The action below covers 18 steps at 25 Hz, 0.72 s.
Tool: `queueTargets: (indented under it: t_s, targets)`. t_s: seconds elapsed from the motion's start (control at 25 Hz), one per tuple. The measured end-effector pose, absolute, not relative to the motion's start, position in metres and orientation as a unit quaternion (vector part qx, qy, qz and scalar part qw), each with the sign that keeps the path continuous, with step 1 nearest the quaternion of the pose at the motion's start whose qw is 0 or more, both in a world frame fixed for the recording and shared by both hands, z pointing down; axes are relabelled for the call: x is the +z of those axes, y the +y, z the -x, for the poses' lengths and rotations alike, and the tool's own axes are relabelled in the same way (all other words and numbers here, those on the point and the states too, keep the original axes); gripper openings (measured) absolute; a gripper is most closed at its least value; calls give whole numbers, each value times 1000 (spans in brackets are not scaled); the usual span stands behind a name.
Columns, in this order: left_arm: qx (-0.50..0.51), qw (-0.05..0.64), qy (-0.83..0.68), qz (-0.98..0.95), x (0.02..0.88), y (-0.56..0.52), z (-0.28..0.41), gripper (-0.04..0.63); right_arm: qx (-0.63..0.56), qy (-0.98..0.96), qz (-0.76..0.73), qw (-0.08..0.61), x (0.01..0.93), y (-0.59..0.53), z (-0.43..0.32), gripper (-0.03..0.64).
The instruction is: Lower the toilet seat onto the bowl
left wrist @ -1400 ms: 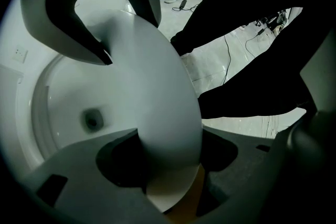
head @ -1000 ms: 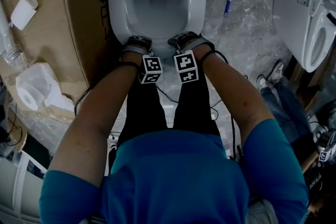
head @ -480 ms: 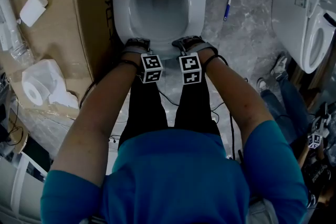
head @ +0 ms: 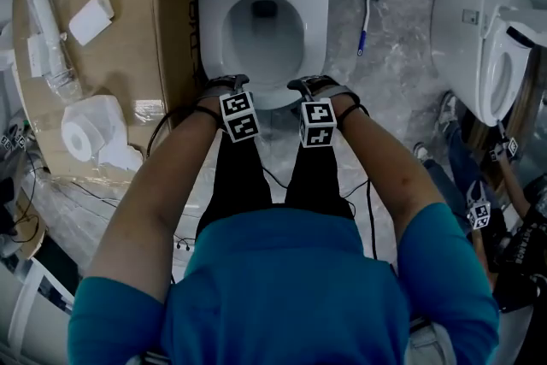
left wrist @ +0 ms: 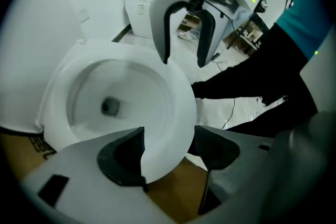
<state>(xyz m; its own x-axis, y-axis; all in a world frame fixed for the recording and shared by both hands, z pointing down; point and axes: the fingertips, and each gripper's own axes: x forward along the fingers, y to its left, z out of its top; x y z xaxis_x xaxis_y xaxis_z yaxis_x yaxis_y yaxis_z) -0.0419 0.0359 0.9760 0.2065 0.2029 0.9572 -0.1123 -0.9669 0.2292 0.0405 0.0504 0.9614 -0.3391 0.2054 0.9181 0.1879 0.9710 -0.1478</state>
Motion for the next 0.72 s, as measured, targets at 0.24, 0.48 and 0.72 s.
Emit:
queueTargets:
  t_s: [0.24, 0.48, 0.72]
  targets:
    - [578, 139, -35, -803, 923, 2, 29, 304, 2, -814, 111, 570, 924, 35, -45, 261]
    - [535, 179, -91, -820, 870, -12, 27, 299, 13, -825, 73, 560, 872, 15, -40, 232]
    - [470, 241, -152, -836, 811, -30, 26, 285, 35, -837, 42, 545, 813, -2, -41, 185]
